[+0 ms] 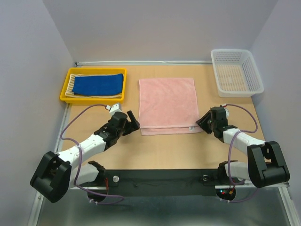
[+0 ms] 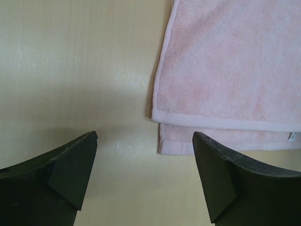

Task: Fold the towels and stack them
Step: Fold the towel

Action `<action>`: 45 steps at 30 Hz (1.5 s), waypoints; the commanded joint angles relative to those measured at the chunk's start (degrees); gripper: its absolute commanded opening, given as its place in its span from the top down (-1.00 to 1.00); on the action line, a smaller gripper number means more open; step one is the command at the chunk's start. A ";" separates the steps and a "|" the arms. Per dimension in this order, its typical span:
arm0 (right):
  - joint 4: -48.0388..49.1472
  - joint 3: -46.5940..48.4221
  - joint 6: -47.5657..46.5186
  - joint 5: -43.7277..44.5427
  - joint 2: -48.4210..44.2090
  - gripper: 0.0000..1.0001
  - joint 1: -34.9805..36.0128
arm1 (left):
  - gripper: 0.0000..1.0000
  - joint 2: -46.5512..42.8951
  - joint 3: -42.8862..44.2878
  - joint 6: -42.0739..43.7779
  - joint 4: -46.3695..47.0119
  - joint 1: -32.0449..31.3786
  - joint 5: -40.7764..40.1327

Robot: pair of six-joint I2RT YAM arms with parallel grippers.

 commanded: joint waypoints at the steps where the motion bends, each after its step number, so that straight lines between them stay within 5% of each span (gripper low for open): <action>1: 2.70 0.03 0.26 1.50 0.36 0.14 -0.22 | -0.87 0.19 2.28 -0.11 1.11 -0.52 -0.59; 15: 5.08 3.11 -0.80 -2.72 -0.50 0.53 -0.22 | -0.87 1.77 3.51 0.06 1.02 -1.84 -0.94; 45: 4.99 -0.58 -0.80 0.45 1.42 0.20 -0.31 | -0.87 3.97 4.30 -0.03 0.49 -3.07 -1.03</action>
